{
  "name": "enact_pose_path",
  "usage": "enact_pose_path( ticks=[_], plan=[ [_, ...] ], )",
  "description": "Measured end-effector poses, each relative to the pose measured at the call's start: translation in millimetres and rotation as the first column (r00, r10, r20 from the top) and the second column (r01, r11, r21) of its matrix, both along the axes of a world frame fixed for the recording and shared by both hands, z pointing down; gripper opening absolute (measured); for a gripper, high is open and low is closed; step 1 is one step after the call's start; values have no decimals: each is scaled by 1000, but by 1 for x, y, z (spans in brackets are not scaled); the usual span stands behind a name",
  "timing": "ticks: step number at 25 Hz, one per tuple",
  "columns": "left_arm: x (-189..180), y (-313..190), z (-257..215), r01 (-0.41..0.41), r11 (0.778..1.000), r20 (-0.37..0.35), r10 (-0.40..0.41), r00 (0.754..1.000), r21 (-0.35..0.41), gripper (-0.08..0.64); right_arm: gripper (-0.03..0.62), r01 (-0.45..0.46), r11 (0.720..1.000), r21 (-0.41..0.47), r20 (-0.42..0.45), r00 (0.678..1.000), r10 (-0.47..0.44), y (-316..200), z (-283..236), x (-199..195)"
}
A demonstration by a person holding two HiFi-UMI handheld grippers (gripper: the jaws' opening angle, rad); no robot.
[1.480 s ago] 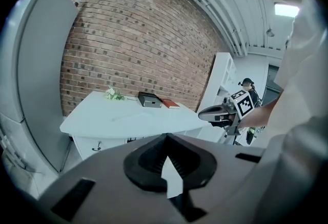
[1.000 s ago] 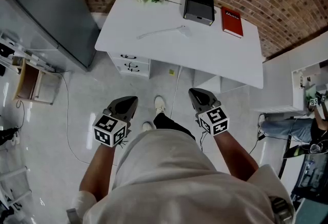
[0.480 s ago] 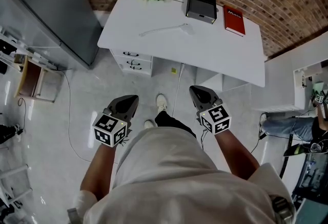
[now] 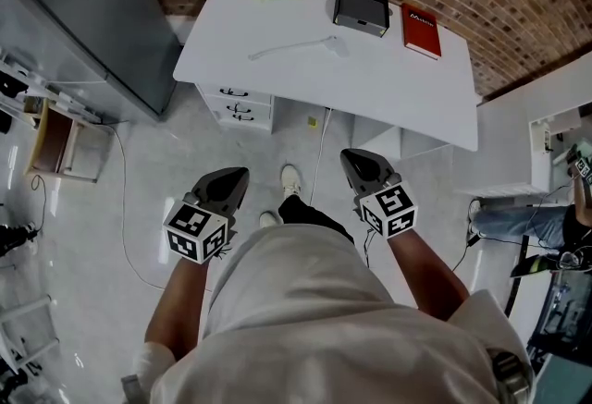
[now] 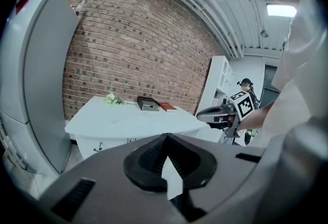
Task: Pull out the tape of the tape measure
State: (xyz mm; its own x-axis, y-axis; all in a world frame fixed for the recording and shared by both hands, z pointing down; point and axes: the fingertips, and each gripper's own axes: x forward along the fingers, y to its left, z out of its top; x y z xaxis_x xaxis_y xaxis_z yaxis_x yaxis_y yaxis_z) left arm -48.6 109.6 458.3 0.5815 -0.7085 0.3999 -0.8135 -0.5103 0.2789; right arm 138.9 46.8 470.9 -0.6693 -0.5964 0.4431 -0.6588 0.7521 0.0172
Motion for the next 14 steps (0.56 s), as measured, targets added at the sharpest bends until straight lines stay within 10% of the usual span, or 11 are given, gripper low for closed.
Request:
enact_pose_path(
  ticks=[14],
  plan=[
    [-1, 1, 3, 12, 1000, -4, -12, 1000, -3, -6, 3, 22, 1000, 9, 7, 1000, -22, -3, -3, -2]
  ],
)
